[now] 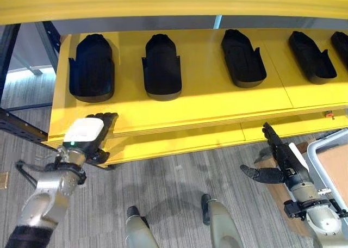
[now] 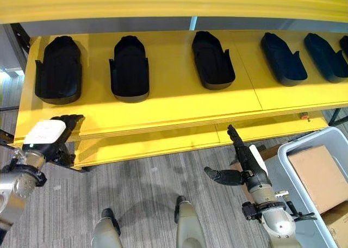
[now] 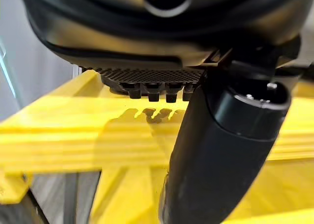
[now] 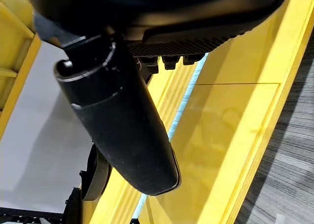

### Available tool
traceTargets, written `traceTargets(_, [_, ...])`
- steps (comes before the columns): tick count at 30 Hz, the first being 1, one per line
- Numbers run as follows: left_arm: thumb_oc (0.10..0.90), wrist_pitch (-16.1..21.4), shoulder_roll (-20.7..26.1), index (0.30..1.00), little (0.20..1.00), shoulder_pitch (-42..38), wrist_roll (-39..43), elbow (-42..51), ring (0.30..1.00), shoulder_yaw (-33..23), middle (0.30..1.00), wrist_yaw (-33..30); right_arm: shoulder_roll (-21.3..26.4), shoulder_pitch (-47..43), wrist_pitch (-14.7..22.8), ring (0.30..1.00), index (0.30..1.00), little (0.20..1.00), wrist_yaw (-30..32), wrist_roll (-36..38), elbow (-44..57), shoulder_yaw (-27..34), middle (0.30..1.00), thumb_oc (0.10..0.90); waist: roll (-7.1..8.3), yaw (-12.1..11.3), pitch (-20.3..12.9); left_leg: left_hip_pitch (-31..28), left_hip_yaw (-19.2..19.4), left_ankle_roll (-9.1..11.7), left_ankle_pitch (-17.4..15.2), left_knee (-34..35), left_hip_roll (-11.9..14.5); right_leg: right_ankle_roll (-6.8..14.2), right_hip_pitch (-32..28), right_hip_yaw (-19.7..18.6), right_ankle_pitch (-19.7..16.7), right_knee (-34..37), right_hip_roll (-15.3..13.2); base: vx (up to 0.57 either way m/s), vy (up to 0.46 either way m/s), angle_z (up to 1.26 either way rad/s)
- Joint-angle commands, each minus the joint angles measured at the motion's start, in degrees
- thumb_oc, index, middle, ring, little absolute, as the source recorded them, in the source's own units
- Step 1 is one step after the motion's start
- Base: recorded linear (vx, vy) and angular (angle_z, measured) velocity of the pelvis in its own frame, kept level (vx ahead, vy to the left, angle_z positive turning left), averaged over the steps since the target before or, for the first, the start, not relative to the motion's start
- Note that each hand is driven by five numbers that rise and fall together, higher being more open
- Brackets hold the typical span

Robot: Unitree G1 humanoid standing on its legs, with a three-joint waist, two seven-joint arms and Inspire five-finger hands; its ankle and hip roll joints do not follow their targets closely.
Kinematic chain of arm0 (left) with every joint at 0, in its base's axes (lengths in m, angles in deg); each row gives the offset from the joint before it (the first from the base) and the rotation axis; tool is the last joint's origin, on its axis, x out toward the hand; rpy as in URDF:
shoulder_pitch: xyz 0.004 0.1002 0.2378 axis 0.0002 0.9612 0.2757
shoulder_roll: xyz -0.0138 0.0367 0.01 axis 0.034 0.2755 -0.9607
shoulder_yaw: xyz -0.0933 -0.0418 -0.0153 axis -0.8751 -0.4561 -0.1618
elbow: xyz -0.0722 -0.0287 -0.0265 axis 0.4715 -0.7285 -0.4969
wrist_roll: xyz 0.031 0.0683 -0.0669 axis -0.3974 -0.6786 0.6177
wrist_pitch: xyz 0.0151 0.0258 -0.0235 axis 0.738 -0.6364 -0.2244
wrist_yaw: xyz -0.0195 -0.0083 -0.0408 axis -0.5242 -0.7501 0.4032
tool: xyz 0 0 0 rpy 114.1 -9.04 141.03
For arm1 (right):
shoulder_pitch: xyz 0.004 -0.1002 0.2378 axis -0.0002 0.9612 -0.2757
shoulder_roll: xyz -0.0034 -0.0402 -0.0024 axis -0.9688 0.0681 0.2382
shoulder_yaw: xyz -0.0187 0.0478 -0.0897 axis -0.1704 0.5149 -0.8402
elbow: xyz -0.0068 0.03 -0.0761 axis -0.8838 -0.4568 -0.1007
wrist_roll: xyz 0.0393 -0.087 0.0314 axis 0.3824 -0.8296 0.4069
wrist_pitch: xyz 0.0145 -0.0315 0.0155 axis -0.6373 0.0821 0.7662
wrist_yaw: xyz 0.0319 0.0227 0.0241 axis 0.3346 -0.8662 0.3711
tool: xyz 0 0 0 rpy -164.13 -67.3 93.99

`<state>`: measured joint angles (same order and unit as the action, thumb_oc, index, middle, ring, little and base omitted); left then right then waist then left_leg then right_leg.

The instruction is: Move parts from the plastic box to the shelf.

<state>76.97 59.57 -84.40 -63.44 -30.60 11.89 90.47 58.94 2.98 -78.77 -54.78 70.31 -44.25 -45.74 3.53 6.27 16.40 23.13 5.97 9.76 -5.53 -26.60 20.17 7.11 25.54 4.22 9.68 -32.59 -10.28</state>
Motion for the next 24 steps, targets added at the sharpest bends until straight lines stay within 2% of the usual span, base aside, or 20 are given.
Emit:
traceTargets(1, [0.9,2.1,0.8,1.0,1.0,-1.0,1.6,6.0,1.0,-5.8,1.0,-2.1,1.1,-2.5,4.5,1.0,1.0,1.0,1.7,1.6,3.9,3.6,1.0,0.9,-0.76,-0.1,-3.0,-0.4,0.4,-2.6,1.4,0.3,0.9,-0.6,-4.9,-1.7,-2.8,2.4,-1.0,0.0,0.0,0.0])
traceTargets(4, [0.9,3.7,-0.7,1.0,1.0,3.8,5.0,11.6,1.0,-8.3,1.0,-1.3,1.4,-3.3,4.5,1.0,1.0,1.0,1.8,1.7,4.3,3.6,1.0,0.9,-0.88,-0.5,-2.7,-0.7,0.4,-2.7,1.4,0.6,0.8,-0.7,-5.4,-1.6,-2.7,2.6,-1.1,0.0,0.0,0.0])
traceTargets(12, [0.9,7.3,-3.3,1.0,1.0,7.7,11.9,17.3,1.0,-9.8,1.0,-4.1,2.9,-6.4,6.3,1.0,1.0,1.0,1.5,1.6,5.6,1.5,1.0,0.9,-1.03,-1.6,-2.4,-1.7,0.1,-3.1,2.2,1.6,0.1,-0.7,-6.8,-1.0,-3.4,3.6,-1.4,0.0,0.001,0.05])
traceTargets(15, [0.9,8.2,-2.9,1.0,1.0,9.0,12.7,18.8,1.0,-10.2,1.0,-5.0,4.2,-8.7,7.1,1.0,1.0,1.0,1.6,0.9,6.1,0.4,1.0,0.9,-1.13,-2.2,-2.2,-2.3,-0.2,-3.2,2.4,2.3,-0.1,-0.6,-7.7,-0.8,-3.7,4.2,-1.6,-0.01,-0.001,0.05])
traceTargets(17, [0.9,9.5,-2.4,1.0,1.0,9.6,12.3,19.3,1.0,-9.3,1.0,-5.8,5.3,-11.1,7.6,1.0,1.0,1.0,1.9,0.7,6.3,-0.8,1.0,0.9,-1.17,-2.6,-2.2,-2.9,-0.2,-3.2,2.2,2.5,-0.2,-0.4,-8.6,-0.6,-3.5,4.5,-1.6,0.0,0.0,0.0])
traceTargets(23, [0.9,10.1,-0.8,1.0,1.0,8.6,10.6,19.1,1.0,-6.5,1.0,-5.9,5.6,-13.3,8.1,1.0,1.0,1.0,3.1,0.5,5.8,-2.5,1.0,0.9,-1.25,-2.5,-2.7,-3.7,-0.1,-3.3,2.9,3.5,-0.5,-0.2,-9.3,-0.5,-4.2,5.4,-1.8,0.01,0.002,0.02])
traceTargets(24, [0.9,10.6,-0.6,1.0,1.0,7.3,10.2,18.4,1.0,-4.4,1.0,-5.9,5.7,-13.7,8.1,1.0,1.0,1.0,3.3,0.4,5.7,-3.3,1.0,0.9,-1.25,-2.3,-2.9,-4.2,0.0,-3.3,3.0,3.9,-0.5,-0.1,-9.6,-0.6,-4.3,5.6,-1.7,0.01,0.005,0.06])
